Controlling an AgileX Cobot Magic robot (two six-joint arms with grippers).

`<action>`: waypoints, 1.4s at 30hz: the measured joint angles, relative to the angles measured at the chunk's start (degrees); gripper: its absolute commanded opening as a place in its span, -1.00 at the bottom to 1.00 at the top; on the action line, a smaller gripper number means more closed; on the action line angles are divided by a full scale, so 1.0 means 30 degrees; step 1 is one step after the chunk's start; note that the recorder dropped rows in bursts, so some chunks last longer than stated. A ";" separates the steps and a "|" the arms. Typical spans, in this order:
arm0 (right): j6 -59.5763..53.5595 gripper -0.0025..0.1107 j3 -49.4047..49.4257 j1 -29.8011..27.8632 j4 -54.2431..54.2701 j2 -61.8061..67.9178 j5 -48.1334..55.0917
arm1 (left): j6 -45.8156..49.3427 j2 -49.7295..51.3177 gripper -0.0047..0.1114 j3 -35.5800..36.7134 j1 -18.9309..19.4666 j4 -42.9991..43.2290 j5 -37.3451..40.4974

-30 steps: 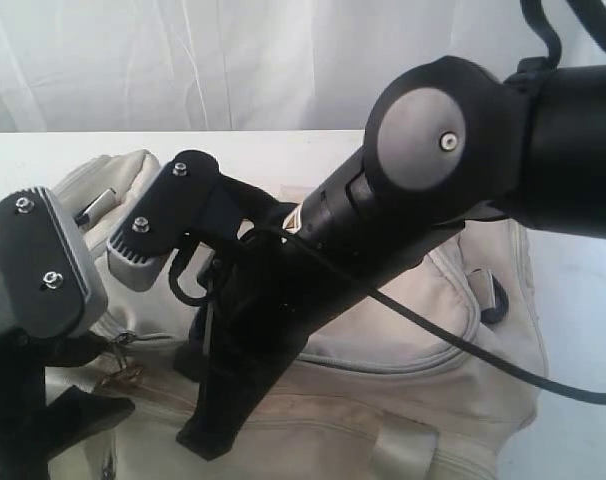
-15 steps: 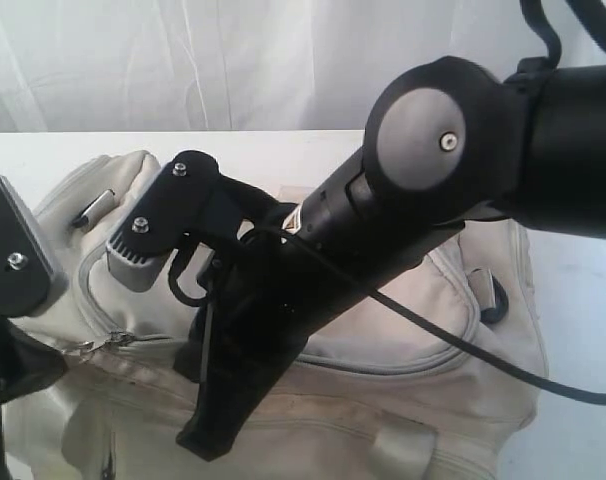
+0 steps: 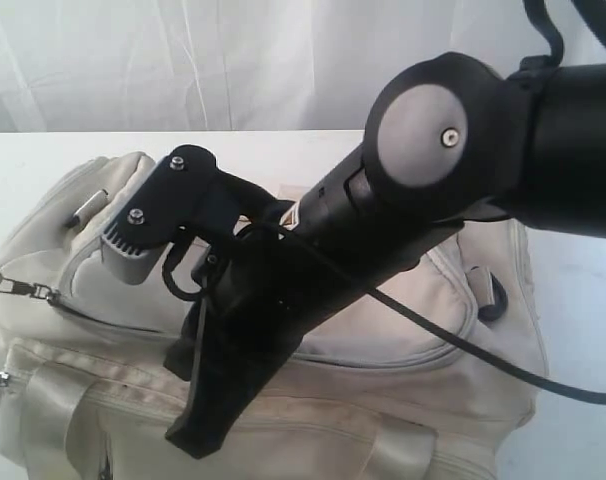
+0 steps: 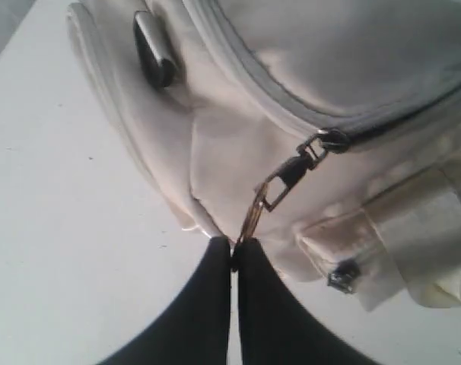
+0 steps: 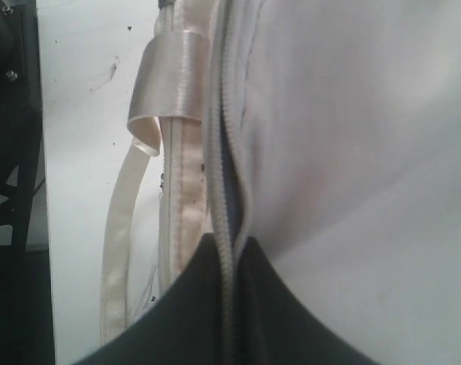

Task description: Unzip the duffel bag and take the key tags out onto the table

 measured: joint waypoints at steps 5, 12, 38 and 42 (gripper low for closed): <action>0.0036 -0.96 -0.0127 0.0000 0.0147 -0.0059 -0.0081 | -0.2192 0.0131 -0.92 0.0000 -0.0033 0.2630 -0.0781; 0.0036 -0.96 -0.0127 0.0000 0.0110 -0.0059 -0.0010 | -0.2514 0.2043 -0.92 0.0000 0.0240 0.4396 -0.1016; 0.0036 -0.96 -0.0142 -0.0107 -0.0143 0.0496 -0.0473 | 0.1226 0.8551 -0.92 -0.2955 0.8560 0.0837 -0.9233; 0.0036 -0.96 -0.0173 -0.0114 -0.0143 0.0700 -0.0483 | 0.2316 0.9743 -0.92 -0.4322 0.8560 0.0495 -0.8344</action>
